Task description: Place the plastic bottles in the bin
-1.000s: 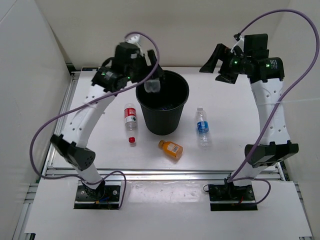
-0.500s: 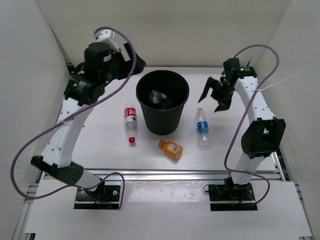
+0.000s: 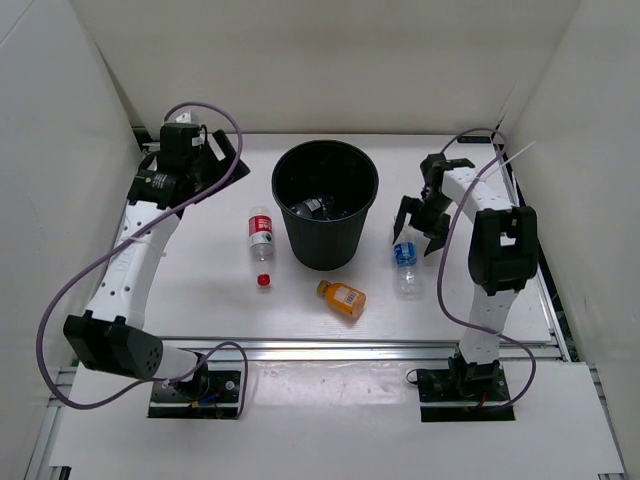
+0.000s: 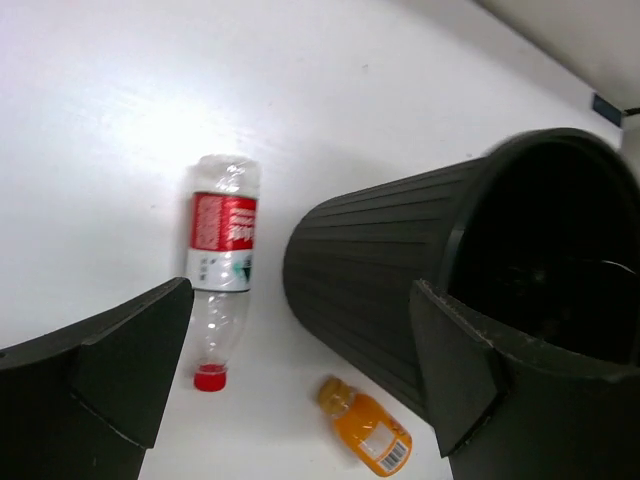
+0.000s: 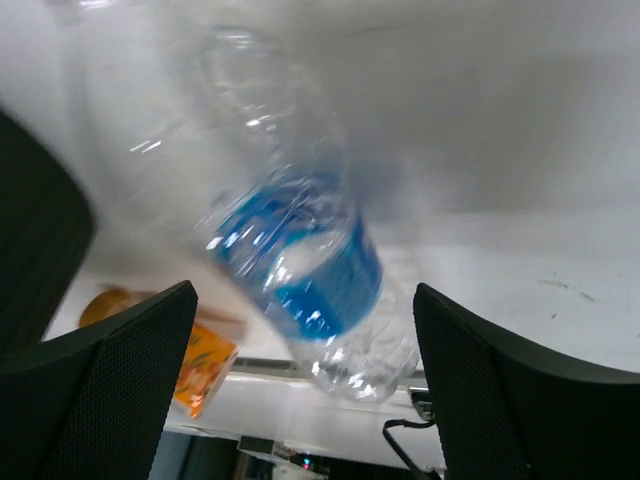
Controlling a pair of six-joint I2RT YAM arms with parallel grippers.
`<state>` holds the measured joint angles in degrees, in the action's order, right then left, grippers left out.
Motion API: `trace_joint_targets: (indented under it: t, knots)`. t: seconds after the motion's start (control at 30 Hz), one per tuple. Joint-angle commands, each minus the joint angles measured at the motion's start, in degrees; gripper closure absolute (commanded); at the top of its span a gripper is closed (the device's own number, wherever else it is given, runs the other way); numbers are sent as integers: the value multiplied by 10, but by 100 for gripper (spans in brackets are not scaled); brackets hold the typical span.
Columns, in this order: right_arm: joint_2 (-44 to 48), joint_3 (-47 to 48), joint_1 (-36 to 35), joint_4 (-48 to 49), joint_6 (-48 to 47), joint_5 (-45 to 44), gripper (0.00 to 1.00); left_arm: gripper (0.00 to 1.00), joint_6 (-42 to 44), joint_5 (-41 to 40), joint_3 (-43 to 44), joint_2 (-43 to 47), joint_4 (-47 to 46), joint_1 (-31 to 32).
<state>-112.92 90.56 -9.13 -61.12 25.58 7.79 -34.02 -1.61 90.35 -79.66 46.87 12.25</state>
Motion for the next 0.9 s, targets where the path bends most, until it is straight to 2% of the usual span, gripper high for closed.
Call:
trace_joint_targets:
  t: [0.0, 0.03, 0.1, 0.23, 0.27, 0.33, 0.37, 0.53, 0.57, 0.67, 0.73, 0.8, 0.87]
  knots:
    - [-22, -25, -1, 24, -23, -10, 9, 0, -18, 32, -32, 35, 0, -27]
    - [-29, -30, -1, 30, -29, -5, 15, 0, -25, 32, -57, 45, -5, -28]
    - [-34, -36, 5, 30, -35, 13, 22, 0, -45, 45, -80, 52, -13, -51]
    - [-29, -31, 11, 15, -41, 35, 41, 0, -64, 63, -134, 57, -25, -72]
    - [-20, -31, 11, 15, -41, 41, 49, 0, -75, 63, -143, 57, -25, -72]
    - [2, 3, 17, -26, -21, 41, 56, 0, -84, 74, -170, 52, -30, -86]
    - [16, 23, 17, -48, -12, 33, 64, 0, -84, 81, -179, 52, -30, -86]
    - [127, 207, 17, -130, 24, 69, 65, 1, -114, 89, -221, 29, -36, -100]
    - [127, 322, 17, -144, 24, 75, 65, 1, -114, 89, -234, 29, -36, -100]
    - [99, 476, 24, -161, 32, 127, 64, 1, -114, 83, -241, 24, -42, -100]
    - [115, 482, 24, -86, 32, 222, 62, 2, -109, 71, -241, 19, -42, -100]
    - [120, 448, 14, -30, 32, 251, 60, 2, -109, 55, -241, 14, -47, -87]
    - [107, 475, -18, 1, 21, 272, 56, 2, -103, 29, -227, 8, -47, -67]
